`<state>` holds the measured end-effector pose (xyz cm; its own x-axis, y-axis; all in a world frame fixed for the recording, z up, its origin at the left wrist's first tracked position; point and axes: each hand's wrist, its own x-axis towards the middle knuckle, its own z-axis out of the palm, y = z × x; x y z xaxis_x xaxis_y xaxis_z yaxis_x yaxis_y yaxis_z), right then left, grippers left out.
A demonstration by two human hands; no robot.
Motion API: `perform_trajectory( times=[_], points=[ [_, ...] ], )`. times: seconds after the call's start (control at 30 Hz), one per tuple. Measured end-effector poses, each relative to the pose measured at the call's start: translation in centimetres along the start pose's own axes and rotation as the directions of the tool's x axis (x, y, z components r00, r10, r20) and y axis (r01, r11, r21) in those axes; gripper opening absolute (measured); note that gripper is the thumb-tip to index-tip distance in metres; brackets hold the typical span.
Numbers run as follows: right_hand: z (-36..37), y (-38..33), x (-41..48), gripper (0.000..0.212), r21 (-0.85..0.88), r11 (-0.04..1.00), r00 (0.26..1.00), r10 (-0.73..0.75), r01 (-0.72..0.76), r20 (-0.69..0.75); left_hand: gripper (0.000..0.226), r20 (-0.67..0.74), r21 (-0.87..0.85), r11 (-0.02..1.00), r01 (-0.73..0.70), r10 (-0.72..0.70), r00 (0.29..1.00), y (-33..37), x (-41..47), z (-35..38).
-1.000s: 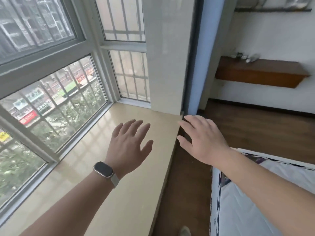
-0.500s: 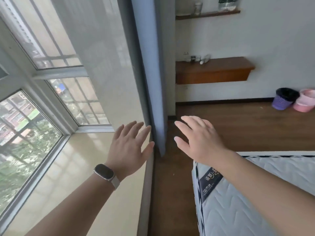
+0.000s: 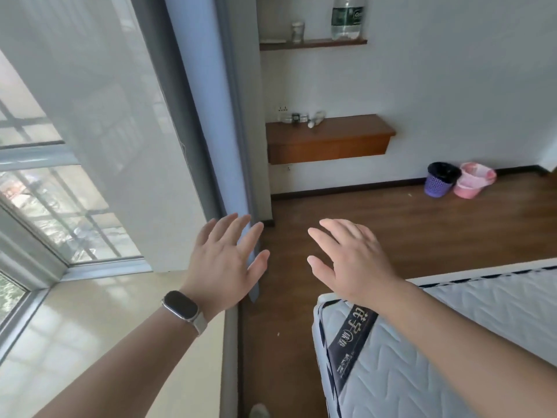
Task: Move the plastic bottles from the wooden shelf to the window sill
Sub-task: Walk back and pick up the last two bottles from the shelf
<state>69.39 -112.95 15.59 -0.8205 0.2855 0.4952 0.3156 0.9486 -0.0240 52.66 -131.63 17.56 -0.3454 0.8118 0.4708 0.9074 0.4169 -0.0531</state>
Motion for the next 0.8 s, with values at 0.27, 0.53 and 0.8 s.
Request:
perform_trajectory(
  times=[0.27,0.53,0.8],
  points=[
    [2.4,0.4,8.5,0.050,-0.060,0.998,0.998,0.033,-0.029,0.058,0.049,-0.075,-0.045,0.996,-0.074,0.070,0.995,-7.4,7.4,4.1],
    [4.2,1.0,14.7,0.050,-0.150,0.980,0.984,0.147,-0.132,0.096,0.047,-0.121,-0.100,0.982,-0.160,0.148,0.982,-12.2,14.6,8.3],
    [5.6,5.4,19.1,0.054,-0.177,0.963,0.964,0.228,-0.202,0.139,0.046,-0.135,-0.181,0.966,-0.187,0.164,0.977,-12.5,21.0,12.0]
  ],
)
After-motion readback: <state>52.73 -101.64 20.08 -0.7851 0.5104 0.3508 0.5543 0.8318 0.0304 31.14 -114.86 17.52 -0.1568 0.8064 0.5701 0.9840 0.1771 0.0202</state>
